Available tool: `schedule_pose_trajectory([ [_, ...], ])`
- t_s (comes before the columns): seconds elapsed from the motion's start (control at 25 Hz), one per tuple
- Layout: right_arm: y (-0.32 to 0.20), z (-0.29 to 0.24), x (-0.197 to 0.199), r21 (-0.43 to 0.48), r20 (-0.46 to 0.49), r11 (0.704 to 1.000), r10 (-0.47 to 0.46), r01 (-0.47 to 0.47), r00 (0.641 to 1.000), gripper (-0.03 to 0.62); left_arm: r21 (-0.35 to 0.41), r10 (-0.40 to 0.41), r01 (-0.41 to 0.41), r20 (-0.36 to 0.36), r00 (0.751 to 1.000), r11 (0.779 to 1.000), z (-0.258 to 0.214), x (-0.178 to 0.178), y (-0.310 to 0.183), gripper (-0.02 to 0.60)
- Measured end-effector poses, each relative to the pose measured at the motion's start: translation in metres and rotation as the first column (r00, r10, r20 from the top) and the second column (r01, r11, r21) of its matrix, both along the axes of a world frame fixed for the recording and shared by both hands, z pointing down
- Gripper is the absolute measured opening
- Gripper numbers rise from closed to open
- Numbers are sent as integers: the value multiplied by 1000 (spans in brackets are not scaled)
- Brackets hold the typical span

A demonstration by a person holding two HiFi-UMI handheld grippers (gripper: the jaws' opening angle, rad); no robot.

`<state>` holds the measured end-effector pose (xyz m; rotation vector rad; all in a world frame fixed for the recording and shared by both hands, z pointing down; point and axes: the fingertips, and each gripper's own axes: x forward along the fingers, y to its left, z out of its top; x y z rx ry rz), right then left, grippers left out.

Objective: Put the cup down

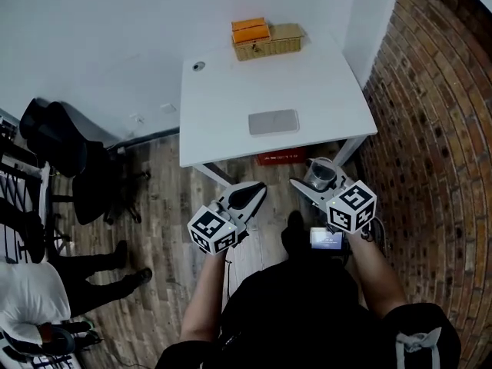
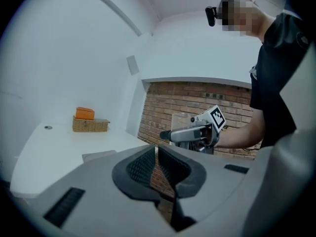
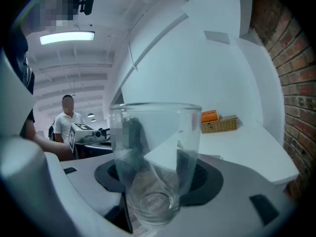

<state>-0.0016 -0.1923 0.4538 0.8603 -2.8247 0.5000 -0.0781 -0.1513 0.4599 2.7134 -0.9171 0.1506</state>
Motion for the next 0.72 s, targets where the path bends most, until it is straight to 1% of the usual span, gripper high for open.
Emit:
schedule_pose_trajectory([
  [0.2, -78, -5, -2, -5, 17, 1000, -30, 30, 999, 273, -8, -34, 34, -5, 999, 999, -5, -1, -75, 11],
  [0.32, -112, -7, -5, -8, 24, 999, -51, 51, 998, 273, -19, -31, 31, -18, 999, 999, -6, 4, -106, 11],
  [0.52, -144, -3, -12, -21, 25, 996, -83, 84, 996, 273, -30, -32, 31, -23, 999, 999, -3, 6, -138, 11],
  [0.72, -162, -4, -27, -32, 33, 996, -78, 79, 996, 273, -31, -24, 23, -32, 999, 999, -6, -7, -161, 11],
])
